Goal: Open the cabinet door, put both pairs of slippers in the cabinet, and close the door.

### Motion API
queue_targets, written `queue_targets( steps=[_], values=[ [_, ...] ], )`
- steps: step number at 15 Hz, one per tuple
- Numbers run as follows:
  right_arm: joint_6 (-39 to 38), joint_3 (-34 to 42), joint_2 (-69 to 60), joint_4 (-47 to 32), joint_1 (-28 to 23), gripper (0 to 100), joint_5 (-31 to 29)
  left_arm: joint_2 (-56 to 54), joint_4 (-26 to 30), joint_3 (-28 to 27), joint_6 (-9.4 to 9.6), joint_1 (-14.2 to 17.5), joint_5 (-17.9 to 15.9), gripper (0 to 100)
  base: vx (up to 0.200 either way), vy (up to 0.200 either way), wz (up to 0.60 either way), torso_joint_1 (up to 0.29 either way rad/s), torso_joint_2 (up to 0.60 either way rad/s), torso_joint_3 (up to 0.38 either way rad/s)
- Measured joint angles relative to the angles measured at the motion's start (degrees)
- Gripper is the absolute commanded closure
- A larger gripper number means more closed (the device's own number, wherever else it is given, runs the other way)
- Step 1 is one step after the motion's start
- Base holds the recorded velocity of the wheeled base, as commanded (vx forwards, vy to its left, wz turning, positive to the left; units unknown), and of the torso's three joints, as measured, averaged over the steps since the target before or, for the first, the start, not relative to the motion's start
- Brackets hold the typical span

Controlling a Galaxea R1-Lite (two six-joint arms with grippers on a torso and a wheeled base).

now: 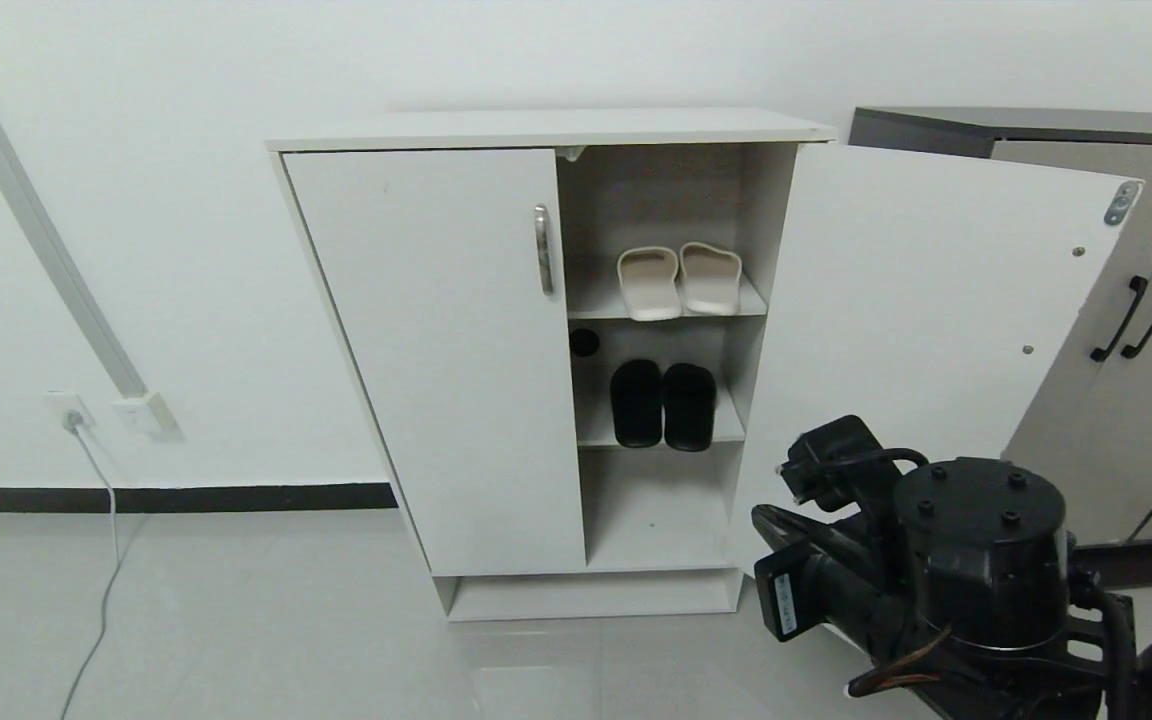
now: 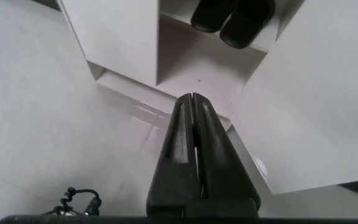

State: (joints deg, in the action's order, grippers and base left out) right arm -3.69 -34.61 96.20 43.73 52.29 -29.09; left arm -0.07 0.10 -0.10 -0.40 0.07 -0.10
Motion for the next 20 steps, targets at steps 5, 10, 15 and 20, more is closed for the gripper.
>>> queue_targets(
  steps=[5,10,15,20],
  values=[
    [0.33,-0.01,0.22,0.01,0.06,100,-0.04,0.0,0.0,0.0,-0.02,0.02,0.0,100,0.0,0.0,0.0,0.0,0.0,0.0],
    [0.37,-0.04,0.46,0.06,0.02,100,-0.06,0.0,0.0,0.0,-0.02,0.0,0.07,100,0.0,0.0,0.0,0.0,0.0,0.0],
    [0.44,-0.15,0.63,0.15,0.02,100,-0.3,0.0,0.09,0.02,-0.02,-0.02,0.1,100,0.0,0.0,0.0,0.0,-0.09,-0.147],
    [0.46,-0.11,0.85,0.04,-0.3,100,-0.37,0.0,-0.05,-0.01,-0.02,-0.07,0.1,100,0.0,0.0,0.0,0.052,-0.48,-0.367]
  ],
)
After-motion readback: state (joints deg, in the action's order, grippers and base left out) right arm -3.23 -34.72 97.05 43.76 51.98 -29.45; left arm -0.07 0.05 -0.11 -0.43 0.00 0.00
